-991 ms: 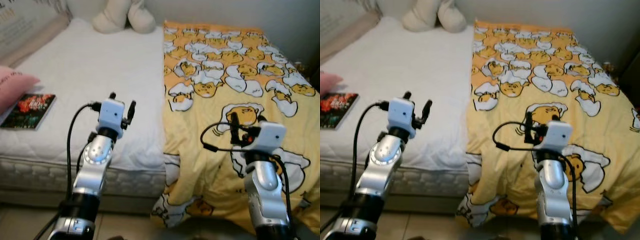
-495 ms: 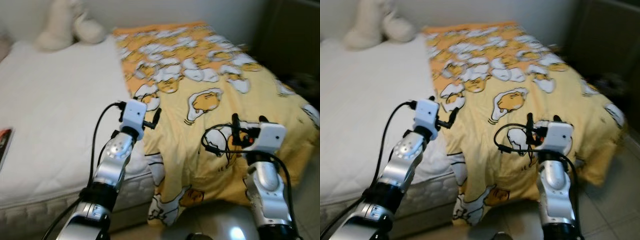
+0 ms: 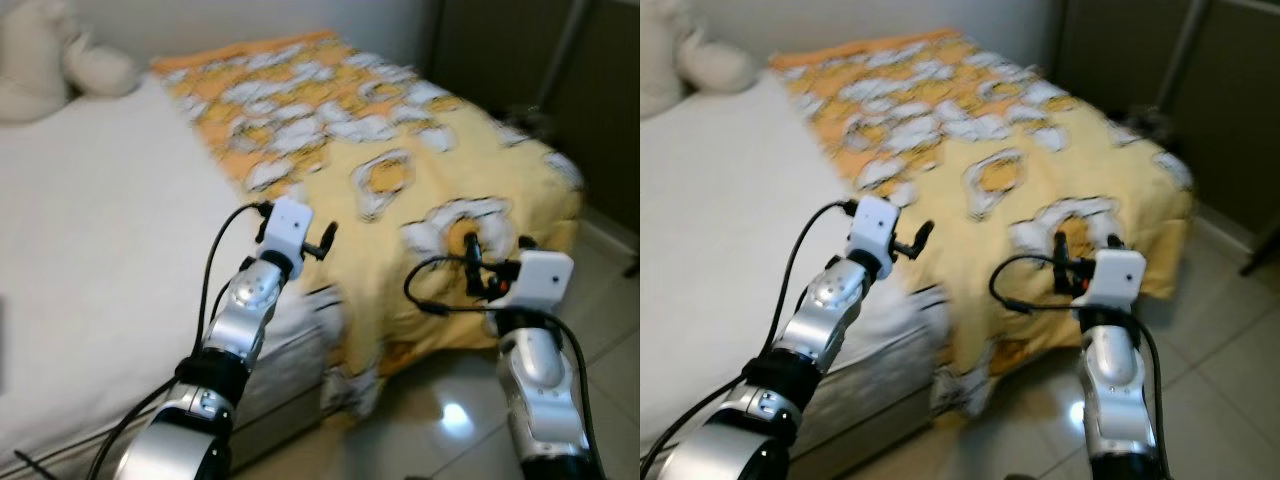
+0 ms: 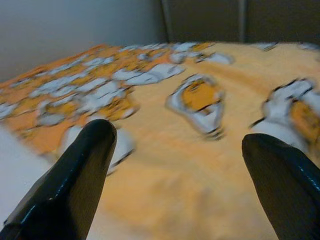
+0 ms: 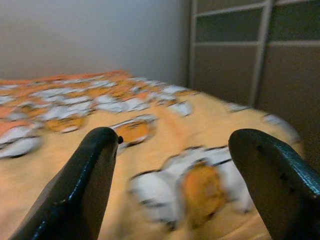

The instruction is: Clean up the room

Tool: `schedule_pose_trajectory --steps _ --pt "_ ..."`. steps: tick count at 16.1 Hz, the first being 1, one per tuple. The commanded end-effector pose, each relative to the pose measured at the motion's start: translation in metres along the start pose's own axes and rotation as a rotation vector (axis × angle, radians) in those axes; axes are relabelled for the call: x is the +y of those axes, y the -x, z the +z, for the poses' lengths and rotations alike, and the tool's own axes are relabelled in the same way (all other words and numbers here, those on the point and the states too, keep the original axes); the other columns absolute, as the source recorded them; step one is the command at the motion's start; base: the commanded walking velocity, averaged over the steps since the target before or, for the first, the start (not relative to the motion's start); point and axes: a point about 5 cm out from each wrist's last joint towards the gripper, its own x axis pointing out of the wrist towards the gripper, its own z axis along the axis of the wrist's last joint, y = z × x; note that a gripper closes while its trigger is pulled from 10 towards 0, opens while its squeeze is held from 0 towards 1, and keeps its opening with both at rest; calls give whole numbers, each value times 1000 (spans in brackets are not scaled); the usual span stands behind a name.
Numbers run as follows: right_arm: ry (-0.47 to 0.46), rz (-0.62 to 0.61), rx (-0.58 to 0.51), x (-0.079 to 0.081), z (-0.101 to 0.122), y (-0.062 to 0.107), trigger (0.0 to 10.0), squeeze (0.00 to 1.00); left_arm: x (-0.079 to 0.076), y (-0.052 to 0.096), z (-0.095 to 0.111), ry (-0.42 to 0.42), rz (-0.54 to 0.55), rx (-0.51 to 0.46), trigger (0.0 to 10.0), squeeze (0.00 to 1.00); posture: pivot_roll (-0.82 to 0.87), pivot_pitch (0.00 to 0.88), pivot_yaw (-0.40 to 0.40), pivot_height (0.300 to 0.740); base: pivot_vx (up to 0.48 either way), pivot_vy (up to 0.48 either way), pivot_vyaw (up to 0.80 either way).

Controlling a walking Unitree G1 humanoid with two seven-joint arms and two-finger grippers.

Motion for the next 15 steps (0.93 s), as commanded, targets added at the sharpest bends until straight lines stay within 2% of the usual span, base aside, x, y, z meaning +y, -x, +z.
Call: schedule_pose_trajectory --steps 1,2,8,10,12,15 --pt "5 28 -11 7 4 -3 10000 0 3 -4 5 -4 14 -6 10000 0 -169 0 68 740 307 368 -775" --pt "5 28 -12 7 4 -4 10000 0 3 -4 5 -4 14 -6 10000 0 -171 0 70 740 307 368 -775" --pt "7 20 -13 4 3 1 10000 0 -16 -15 11 2 -52 5 10000 0 -193 0 84 740 339 337 0" --pt "6 22 -13 5 4 3 10000 0 -24 -18 13 -5 -91 -1 10000 0 -201 0 86 740 457 0 0" --pt "12 19 -5 4 3 6 10000 0 -39 -20 20 -60 -164 -35 10000 0 -213 0 95 740 427 -141 0" --pt "5 12 -6 3 3 8 10000 0 -41 -21 20 -49 -168 -27 10000 0 -224 0 104 740 0 0 -708"
